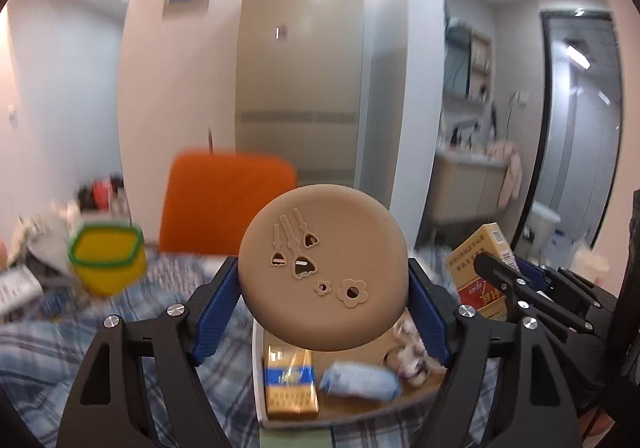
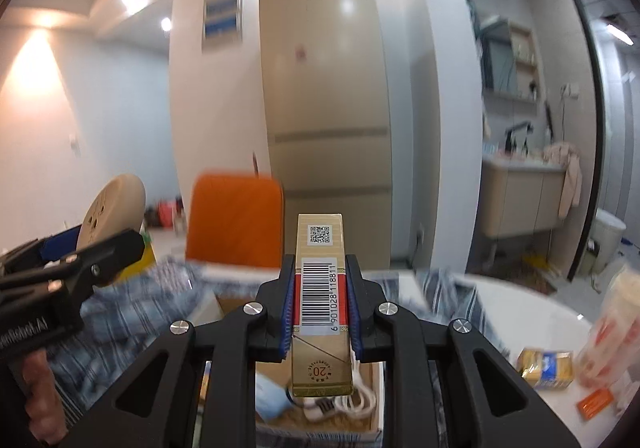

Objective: Organize soft objects
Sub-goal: 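Drop the coaster into the box from the left gripper while the right drops the pack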

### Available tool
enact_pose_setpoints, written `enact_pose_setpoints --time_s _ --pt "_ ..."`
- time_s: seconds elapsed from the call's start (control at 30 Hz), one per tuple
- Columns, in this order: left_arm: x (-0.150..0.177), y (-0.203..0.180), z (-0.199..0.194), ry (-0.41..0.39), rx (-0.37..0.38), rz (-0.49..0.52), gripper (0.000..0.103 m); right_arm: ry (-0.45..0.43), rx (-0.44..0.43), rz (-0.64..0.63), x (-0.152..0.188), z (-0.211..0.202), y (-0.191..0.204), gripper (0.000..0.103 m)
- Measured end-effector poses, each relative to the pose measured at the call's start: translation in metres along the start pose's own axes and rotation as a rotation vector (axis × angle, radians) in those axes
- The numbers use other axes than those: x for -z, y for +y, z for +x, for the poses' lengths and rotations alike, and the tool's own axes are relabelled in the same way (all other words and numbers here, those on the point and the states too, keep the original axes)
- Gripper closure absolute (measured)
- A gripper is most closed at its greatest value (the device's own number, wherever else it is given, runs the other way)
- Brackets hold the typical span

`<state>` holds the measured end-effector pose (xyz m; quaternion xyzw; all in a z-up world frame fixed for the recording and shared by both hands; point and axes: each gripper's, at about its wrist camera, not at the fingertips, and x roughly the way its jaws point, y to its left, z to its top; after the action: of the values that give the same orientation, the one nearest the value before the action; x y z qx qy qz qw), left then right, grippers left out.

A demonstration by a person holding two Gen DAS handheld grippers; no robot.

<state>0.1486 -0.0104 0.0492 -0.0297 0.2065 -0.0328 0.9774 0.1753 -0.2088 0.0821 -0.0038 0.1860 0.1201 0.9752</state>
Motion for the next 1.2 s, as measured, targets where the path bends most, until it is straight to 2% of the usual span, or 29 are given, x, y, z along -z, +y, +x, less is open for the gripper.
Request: enact_pose_setpoints --time_s 0.13,0.23,0.33,0.5,0.77,0.97,1.07,1.13,1.2 --pt "0.016 0.009 0.032 0.135 -0.007 -0.021 0.025 0.112 -0.019 0.017 0.017 0.030 -0.006 0.080" --pt "0.028 0.012 0.048 0.222 -0.009 -0.023 0.025 0.164 -0.019 0.014 0.027 0.043 -0.007 0.080" --pt "0.034 0.010 0.059 0.285 -0.010 -0.023 0.025 0.206 -0.014 0.008 0.035 0.053 -0.009 0.080" --pt "0.043 0.010 0.067 0.346 -0.006 -0.046 0.024 0.241 -0.010 0.000 0.043 0.063 -0.008 0.080" --pt "0.059 0.012 0.086 0.421 -0.002 -0.060 0.023 0.284 0.066 -0.043 0.051 0.073 -0.010 0.080" --pt "0.065 0.007 0.090 0.442 -0.023 -0.027 0.021 0.292 0.062 -0.041 0.053 0.075 -0.011 0.080" --pt "0.065 0.007 0.089 0.437 -0.014 -0.028 0.020 0.303 0.028 -0.030 0.054 0.076 -0.012 0.080" --pt "0.061 0.007 0.084 0.408 -0.003 -0.027 0.019 0.292 -0.024 -0.004 0.054 0.073 -0.013 0.076" --pt "0.056 0.005 0.076 0.365 0.007 -0.018 0.015 0.279 -0.049 0.002 0.053 0.070 -0.013 0.059"
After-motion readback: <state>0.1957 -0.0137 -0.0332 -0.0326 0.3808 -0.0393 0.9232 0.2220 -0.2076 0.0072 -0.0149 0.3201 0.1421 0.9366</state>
